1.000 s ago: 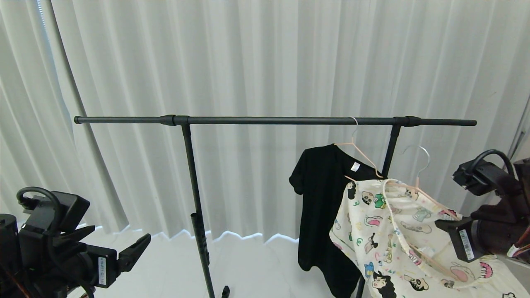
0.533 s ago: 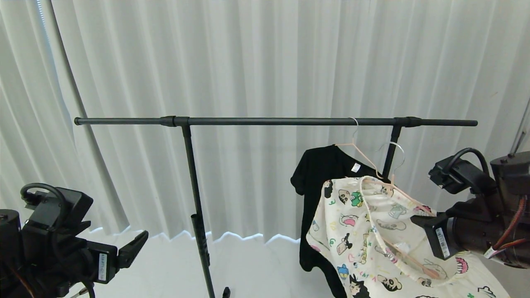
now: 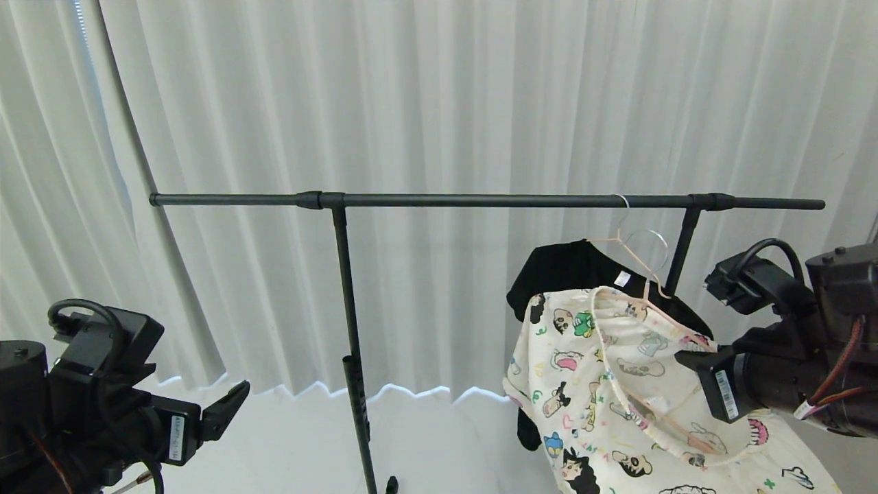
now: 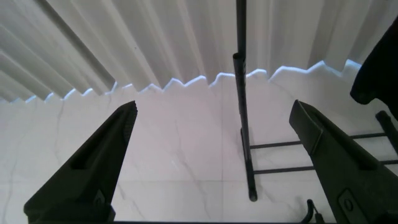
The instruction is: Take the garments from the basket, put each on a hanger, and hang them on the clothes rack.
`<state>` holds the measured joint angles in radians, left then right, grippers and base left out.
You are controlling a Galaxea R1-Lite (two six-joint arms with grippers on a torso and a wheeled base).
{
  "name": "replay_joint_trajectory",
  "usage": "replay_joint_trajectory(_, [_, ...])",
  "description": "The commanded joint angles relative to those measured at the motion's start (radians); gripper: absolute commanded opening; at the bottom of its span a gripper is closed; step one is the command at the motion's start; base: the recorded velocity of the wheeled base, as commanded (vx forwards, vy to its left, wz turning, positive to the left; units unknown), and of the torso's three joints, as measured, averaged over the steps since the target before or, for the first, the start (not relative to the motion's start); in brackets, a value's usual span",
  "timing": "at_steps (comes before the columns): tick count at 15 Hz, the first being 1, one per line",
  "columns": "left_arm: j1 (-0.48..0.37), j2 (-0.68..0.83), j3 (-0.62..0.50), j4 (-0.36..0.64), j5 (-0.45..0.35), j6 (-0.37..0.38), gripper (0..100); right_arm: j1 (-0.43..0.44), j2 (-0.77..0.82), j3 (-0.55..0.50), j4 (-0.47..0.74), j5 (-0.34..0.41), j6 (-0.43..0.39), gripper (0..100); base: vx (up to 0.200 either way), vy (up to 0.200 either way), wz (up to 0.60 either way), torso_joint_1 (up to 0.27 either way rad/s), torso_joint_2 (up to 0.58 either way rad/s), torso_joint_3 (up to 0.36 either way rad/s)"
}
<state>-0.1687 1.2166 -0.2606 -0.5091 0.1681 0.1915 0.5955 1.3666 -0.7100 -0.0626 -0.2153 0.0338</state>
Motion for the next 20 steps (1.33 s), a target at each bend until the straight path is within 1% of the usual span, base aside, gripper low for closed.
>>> replay_joint_trajectory(1, [-0.002,0.003,-0.002,0.0,0.001,0.011,100,0.001,0.014,-0.02,-0.002,0.001,0.0,0,0.0,0.0,0.0,0.0,0.0,0.0])
replay_joint_trajectory(4, [-0.003,0.001,-0.002,0.0,-0.001,0.013,100,0.001,0.035,-0.068,-0.003,0.002,0.0,0,0.0,0.0,0.0,0.0,0.0,0.0])
replay_joint_trajectory(6, [-0.012,0.0,-0.002,0.0,-0.001,0.013,100,0.001,0.043,-0.088,-0.01,0.002,0.0,0,0.2,0.0,0.0,0.0,0.0,0.005])
replay_joint_trajectory(8, [-0.034,-0.003,-0.002,0.0,-0.001,0.013,100,-0.002,0.054,-0.091,-0.045,0.002,-0.002,0,0.2,0.0,0.0,-0.017,0.0,0.015])
replay_joint_trajectory(20, [-0.034,0.004,-0.022,0.0,-0.001,0.014,100,-0.002,0.068,-0.101,-0.045,0.005,-0.005,0,0.2,0.0,0.0,0.005,0.0,0.002])
